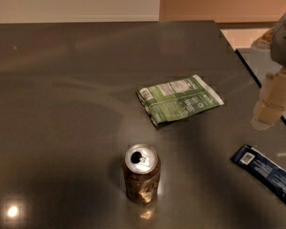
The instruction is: Move green jalapeno chip bag near rxbar blueberry
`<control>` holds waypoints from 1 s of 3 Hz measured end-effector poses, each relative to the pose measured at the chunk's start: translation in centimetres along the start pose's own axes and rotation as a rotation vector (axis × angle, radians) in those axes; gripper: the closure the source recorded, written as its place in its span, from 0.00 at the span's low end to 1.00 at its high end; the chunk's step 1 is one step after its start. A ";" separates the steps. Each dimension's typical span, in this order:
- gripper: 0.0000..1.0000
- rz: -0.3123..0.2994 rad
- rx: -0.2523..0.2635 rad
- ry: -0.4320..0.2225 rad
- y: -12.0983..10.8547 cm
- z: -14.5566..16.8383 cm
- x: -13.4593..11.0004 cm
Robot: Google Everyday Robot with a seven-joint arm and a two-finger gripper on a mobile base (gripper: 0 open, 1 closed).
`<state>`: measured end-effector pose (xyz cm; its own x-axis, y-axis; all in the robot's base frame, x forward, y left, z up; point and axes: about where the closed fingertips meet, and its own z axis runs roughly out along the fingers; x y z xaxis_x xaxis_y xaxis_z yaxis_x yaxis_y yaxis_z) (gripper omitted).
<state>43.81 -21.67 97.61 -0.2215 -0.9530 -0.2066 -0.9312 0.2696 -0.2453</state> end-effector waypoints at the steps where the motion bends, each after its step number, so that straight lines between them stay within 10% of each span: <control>1: 0.00 -0.001 0.002 -0.002 -0.1 -0.1 -0.1; 3: 0.00 -0.061 -0.029 -0.054 -3.3 3.2 -2.6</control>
Offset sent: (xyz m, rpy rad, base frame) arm 0.0406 0.0164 -0.0116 0.0351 0.0184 0.0779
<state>48.33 -19.66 95.94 -0.1491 -0.9584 -0.2435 -0.9506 0.2067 -0.2317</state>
